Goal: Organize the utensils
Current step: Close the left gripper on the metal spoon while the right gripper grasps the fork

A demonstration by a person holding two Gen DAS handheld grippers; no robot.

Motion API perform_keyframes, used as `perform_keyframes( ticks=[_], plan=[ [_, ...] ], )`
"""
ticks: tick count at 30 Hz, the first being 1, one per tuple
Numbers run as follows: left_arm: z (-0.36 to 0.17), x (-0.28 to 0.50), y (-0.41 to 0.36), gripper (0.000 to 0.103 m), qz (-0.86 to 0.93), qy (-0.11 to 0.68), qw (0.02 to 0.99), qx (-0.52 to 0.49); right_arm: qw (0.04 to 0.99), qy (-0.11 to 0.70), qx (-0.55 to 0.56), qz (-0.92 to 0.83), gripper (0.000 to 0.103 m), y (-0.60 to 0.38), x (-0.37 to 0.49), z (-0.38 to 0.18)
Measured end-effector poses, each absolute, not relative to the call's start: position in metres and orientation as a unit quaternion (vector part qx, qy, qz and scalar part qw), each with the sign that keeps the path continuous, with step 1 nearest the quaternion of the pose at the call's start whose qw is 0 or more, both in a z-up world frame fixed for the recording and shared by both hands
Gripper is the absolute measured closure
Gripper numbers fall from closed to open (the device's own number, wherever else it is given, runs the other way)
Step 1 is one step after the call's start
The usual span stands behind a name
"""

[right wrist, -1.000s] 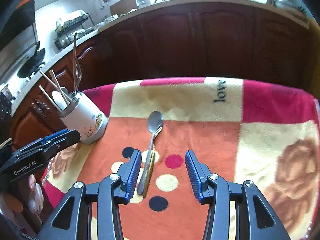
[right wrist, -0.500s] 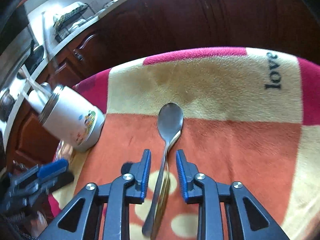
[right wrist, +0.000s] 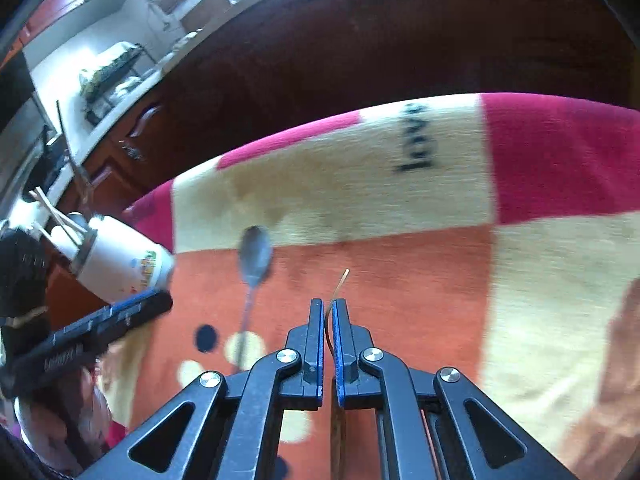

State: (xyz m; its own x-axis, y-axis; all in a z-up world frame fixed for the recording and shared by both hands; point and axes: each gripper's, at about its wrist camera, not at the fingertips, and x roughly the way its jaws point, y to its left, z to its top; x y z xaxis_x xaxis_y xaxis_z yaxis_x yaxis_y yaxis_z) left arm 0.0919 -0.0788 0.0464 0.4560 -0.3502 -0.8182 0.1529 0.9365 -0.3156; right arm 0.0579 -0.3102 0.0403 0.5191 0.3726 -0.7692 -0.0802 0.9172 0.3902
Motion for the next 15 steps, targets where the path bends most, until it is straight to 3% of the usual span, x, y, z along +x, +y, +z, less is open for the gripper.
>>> perform_keyframes(
  ticks=[11,15],
  plan=[
    [0.019,0.14,-0.112,0.055,-0.174,0.518,0.835,-0.061,0.841,0.481,0.186,0.165,0.099,-0.321,0.061,0.022],
    [0.016,0.143,-0.119,0.08,-0.183,0.513,0.837,-0.047,0.835,0.485,0.197,0.17,0.099,-0.328,0.062,0.014]
  ],
)
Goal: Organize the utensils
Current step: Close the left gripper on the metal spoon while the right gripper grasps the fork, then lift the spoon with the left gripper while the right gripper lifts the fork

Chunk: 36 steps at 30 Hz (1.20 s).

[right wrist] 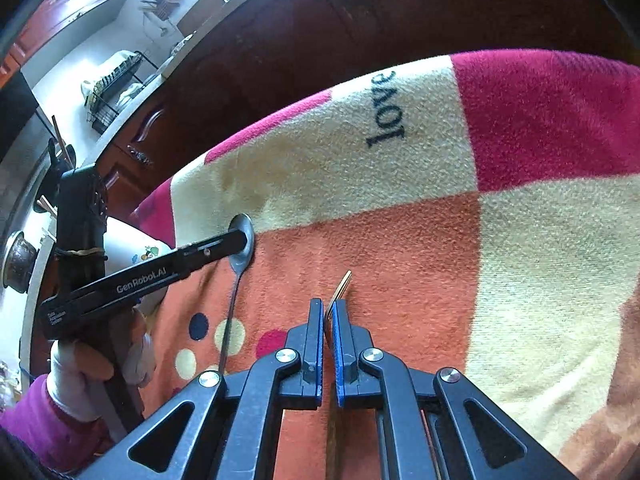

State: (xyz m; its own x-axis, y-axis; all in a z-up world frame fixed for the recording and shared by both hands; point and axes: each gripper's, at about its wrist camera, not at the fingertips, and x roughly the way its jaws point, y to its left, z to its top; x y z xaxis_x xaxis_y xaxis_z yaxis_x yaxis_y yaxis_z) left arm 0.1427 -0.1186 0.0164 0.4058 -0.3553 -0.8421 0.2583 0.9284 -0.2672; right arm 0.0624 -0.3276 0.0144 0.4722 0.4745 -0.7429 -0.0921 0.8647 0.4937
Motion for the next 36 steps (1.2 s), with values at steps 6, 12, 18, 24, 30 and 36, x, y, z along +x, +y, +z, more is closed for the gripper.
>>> perform_keyframes(
  ticks=[6,12,18,24,30,36],
  plan=[
    [0.019,0.141,-0.127,0.096,-0.199,0.507,0.838,-0.037,0.822,0.488,0.229,0.185,0.099,-0.336,0.065,0.006],
    [0.029,0.132,-0.121,0.103,-0.217,0.511,0.83,-0.051,0.83,0.485,0.212,0.177,0.099,-0.331,0.067,0.013],
    [0.046,0.11,-0.106,0.103,-0.221,0.503,0.832,-0.073,0.844,0.455,0.208,0.193,0.101,-0.326,0.049,0.039],
    [0.08,0.077,-0.082,0.103,-0.233,0.474,0.844,-0.092,0.854,0.427,0.208,0.211,0.101,-0.32,0.033,0.067],
    [0.107,0.044,-0.059,0.103,-0.228,0.448,0.858,-0.102,0.864,0.403,0.188,0.234,0.101,-0.299,0.019,0.095],
    [0.136,0.021,-0.031,0.103,-0.217,0.42,0.873,-0.117,0.872,0.381,0.172,0.255,0.101,-0.278,0.011,0.121]
  ],
)
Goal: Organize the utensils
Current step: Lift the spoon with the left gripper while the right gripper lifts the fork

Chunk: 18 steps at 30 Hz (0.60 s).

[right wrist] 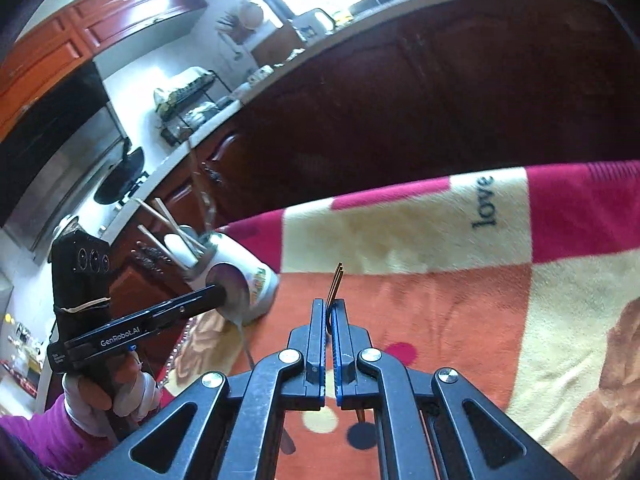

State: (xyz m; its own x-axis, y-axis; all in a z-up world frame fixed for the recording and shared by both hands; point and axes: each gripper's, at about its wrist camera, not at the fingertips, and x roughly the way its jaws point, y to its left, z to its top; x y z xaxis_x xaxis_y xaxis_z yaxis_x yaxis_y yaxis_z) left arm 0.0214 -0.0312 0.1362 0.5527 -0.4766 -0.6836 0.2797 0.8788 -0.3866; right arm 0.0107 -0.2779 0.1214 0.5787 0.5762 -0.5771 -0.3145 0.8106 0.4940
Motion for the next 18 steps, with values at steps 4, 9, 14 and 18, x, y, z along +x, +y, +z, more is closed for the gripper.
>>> perform_keyframes(
  ticks=[4,9,14,18],
  plan=[
    [0.163,0.007,-0.005,0.103,-0.202,0.394,0.887,-0.127,0.875,0.364,0.157,0.279,0.101,-0.259,0.007,0.144],
    [0.21,-0.005,0.038,0.103,-0.171,0.347,0.913,-0.128,0.876,0.34,0.137,0.314,0.101,-0.225,0.008,0.176],
    [0.251,-0.009,0.083,0.103,-0.114,0.293,0.942,-0.118,0.873,0.315,0.124,0.351,0.101,-0.186,0.019,0.205],
    [0.265,-0.002,0.108,0.103,-0.068,0.262,0.955,-0.117,0.873,0.294,0.116,0.371,0.101,-0.148,0.034,0.224]
  ],
)
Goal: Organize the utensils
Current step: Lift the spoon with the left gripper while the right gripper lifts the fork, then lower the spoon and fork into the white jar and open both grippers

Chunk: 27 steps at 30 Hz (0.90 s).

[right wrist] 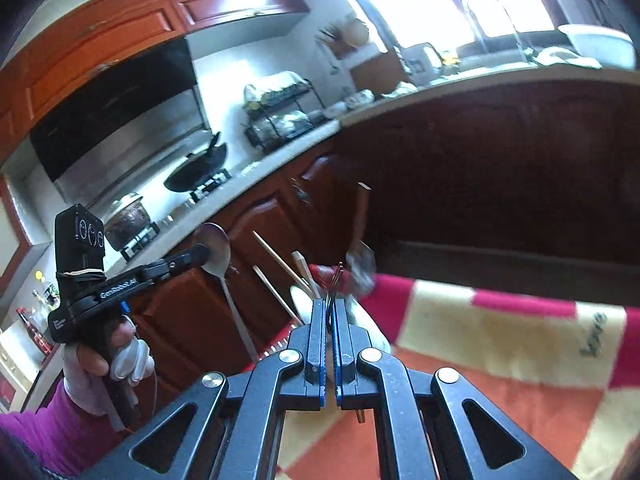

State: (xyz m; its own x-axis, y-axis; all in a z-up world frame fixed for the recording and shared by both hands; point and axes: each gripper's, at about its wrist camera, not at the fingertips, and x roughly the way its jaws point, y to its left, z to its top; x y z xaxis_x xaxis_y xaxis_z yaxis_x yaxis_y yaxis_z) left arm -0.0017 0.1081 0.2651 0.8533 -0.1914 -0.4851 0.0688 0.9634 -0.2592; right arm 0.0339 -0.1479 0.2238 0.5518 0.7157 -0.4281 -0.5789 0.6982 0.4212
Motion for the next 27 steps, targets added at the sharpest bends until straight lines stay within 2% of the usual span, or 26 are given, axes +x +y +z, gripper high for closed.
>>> perform_keyframes(
  ticks=[6,14,20,27],
  plan=[
    [0.261,0.015,0.115,0.103,-0.016,0.222,0.97,-0.093,0.87,0.282,0.112,0.388,0.101,-0.1,0.058,0.232],
    [0.231,0.039,0.107,0.103,0.019,0.205,0.977,-0.058,0.872,0.29,0.108,0.379,0.101,-0.064,0.09,0.212],
    [0.209,0.045,0.093,0.103,0.021,0.203,0.979,-0.021,0.873,0.304,0.104,0.366,0.101,-0.061,0.105,0.188],
    [0.188,0.05,0.091,0.103,0.006,0.235,0.971,-0.034,0.86,0.343,0.091,0.366,0.101,-0.061,0.105,0.158]
  ],
)
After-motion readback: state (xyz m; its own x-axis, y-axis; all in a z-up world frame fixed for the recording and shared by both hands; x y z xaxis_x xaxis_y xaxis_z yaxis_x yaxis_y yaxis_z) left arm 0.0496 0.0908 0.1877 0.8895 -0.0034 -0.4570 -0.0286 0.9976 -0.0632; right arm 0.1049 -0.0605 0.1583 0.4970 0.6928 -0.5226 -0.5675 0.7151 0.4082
